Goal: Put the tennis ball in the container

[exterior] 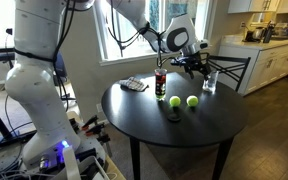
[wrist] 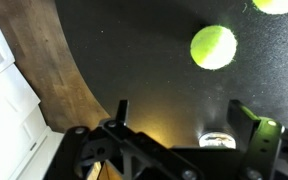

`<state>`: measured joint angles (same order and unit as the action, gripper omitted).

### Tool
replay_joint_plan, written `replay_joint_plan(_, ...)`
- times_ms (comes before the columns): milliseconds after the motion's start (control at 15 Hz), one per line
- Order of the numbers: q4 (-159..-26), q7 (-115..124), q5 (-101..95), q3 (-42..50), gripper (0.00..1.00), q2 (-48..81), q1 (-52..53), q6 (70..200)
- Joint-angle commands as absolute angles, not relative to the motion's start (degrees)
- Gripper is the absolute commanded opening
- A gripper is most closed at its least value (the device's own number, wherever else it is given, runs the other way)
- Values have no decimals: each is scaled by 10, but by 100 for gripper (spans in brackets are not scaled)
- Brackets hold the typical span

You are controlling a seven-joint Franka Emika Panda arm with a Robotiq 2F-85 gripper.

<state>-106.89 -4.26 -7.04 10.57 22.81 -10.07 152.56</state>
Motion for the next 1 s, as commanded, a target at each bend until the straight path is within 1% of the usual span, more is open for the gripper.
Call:
replay_joint_plan(0,-1072,-154,64,9,100,241,-164,1556)
replay_joint_plan(200,-1054,-269,195,-82,100,272,-220,1541)
replay_joint_plan(400,-1035,-352,257,-130,100,295,-253,1461)
replay_joint_plan(533,-1024,-371,260,-124,100,306,-251,1402)
replay_joint_plan(733,-1009,-364,225,-86,100,304,-229,1298)
replay_joint_plan(933,-1001,-356,194,-55,100,297,-210,1241)
